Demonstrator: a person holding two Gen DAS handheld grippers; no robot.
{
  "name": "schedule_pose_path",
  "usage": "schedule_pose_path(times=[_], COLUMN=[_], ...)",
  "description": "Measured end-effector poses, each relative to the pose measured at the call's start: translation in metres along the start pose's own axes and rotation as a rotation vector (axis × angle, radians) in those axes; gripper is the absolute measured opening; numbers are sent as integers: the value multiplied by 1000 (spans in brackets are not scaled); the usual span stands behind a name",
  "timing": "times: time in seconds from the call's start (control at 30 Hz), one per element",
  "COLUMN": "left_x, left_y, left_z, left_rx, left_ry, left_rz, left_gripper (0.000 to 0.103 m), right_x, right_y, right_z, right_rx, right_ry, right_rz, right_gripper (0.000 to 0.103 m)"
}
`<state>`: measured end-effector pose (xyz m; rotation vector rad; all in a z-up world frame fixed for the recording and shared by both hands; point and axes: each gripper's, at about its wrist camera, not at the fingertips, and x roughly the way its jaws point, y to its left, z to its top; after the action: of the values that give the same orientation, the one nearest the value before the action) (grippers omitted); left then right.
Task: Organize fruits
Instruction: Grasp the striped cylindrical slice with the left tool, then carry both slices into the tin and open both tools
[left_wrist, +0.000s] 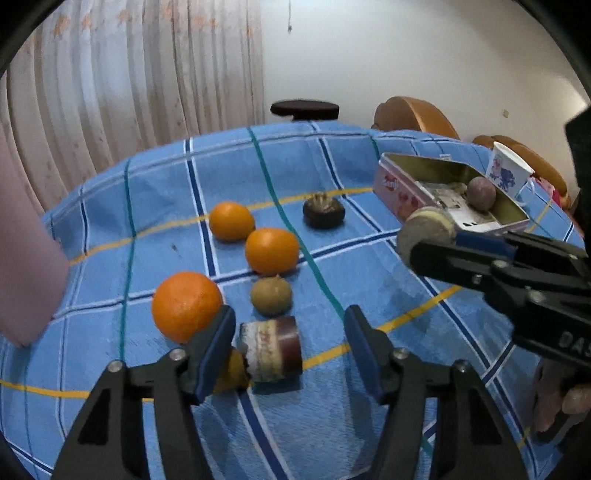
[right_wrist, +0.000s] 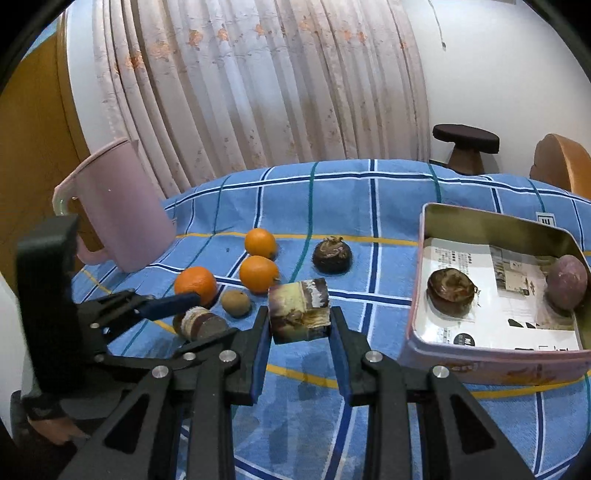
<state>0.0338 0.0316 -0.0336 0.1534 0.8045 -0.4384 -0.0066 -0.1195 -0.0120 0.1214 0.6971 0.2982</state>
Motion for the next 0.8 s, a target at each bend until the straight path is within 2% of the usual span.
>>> schedule_pose_path(times=[0.2,0.3,0.4,0.5,0.6,0.8], left_x=[0,1,5,8,7,6], left_y=[-1,1,1,-5,-20,-16], left_z=[-5,-5,-2,-1,-5,-9], left_rx=[-5,2,-6,12,70,41], left_ry=[22,24,29,45,80,93], left_rz=[-61,-54,-27,0,-21,-39], left_gripper=[34,34,39,37,37,33], right_x=[-1,0,2,5,3,1], right_y=[-1,0,2,3,4,4], right_z=[0,1,0,-1,-1,-2], right_rx=[13,10,4,-1,-3,-17], right_ry=[9,11,22,33,32,29], right_rz=[21,26,27,34,41,38], right_gripper=[32,32,32,33,33,33])
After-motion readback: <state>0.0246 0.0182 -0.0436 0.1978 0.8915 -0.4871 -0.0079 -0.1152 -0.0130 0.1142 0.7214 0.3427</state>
